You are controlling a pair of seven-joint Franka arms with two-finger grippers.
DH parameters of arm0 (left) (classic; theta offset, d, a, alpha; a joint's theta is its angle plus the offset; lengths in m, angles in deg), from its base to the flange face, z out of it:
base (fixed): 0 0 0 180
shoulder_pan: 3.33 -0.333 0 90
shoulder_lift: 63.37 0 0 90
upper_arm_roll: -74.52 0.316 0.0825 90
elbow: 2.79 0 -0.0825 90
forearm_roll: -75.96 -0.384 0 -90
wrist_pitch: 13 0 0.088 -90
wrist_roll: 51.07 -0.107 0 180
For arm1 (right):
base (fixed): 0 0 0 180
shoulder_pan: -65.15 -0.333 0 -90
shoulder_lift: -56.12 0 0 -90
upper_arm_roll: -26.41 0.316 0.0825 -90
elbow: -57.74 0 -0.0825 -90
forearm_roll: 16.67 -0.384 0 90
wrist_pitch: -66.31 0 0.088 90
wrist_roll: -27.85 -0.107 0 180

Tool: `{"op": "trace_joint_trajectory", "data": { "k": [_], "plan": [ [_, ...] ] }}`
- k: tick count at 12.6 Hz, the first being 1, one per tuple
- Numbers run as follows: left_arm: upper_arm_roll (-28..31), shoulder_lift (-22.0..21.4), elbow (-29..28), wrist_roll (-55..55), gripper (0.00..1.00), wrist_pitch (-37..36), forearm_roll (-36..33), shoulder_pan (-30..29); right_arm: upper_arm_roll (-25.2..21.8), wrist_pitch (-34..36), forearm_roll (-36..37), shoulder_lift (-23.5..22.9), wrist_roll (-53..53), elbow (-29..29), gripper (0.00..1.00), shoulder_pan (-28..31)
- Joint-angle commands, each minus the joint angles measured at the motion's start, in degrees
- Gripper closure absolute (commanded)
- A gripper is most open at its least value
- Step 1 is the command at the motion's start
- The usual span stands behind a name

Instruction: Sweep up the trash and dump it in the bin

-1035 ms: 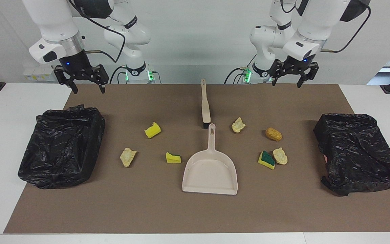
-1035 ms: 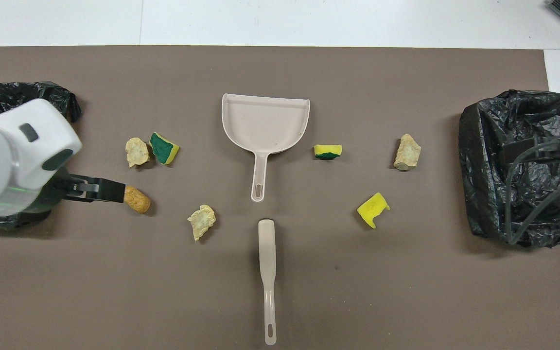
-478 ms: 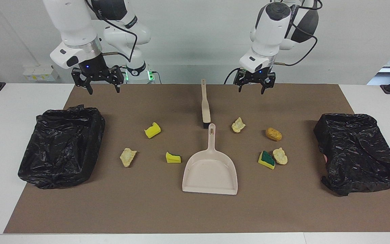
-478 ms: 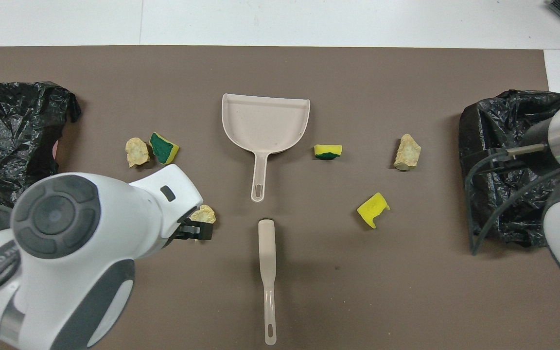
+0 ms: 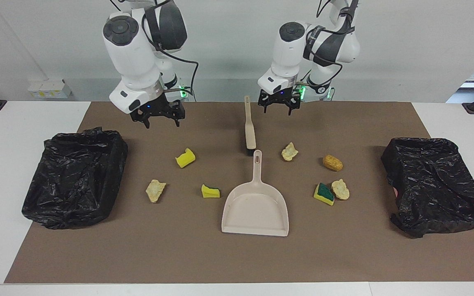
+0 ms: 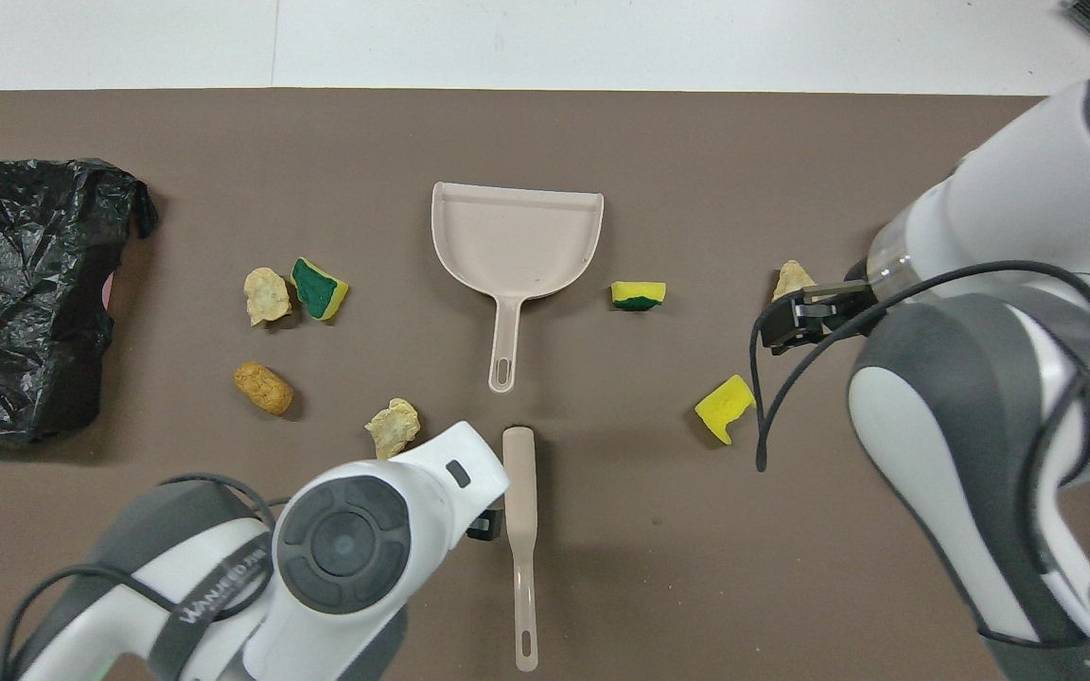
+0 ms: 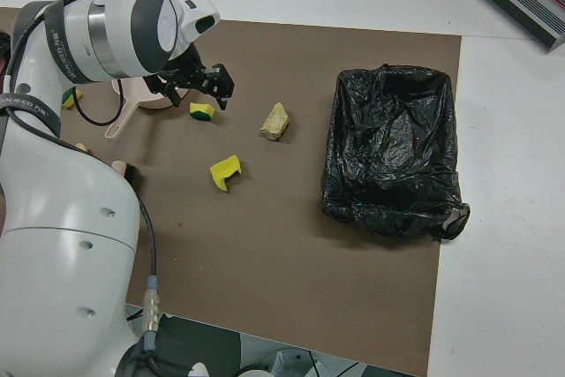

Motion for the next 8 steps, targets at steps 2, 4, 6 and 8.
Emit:
{"op": "trace_joint_trajectory", "data": {
  "k": [2,4,6,8],
  "plan": [
    [1.1,1.4,-7.3,8.0,0.00,11.0,0.1,8.1,0.6,-5.8,-4.3,-5.7,-7.9,-2.1,0.00,-4.2],
    [1.1,3.9,-7.5,11.0,0.00,14.1,0.1,11.1,0.7,-10.3,-5.9,-8.2,-10.7,-2.1,0.00,-6.8],
    [1.1,5.0,-9.4,12.3,0.00,17.1,0.1,13.7,0.7,-14.0,-5.9,-11.2,-14.9,-3.4,0.00,-10.0],
    [1.0,4.9,-10.2,13.1,0.00,17.9,0.1,13.9,0.7,-17.0,-7.9,-14.9,-17.2,-6.3,0.00,-11.7]
  ]
}}
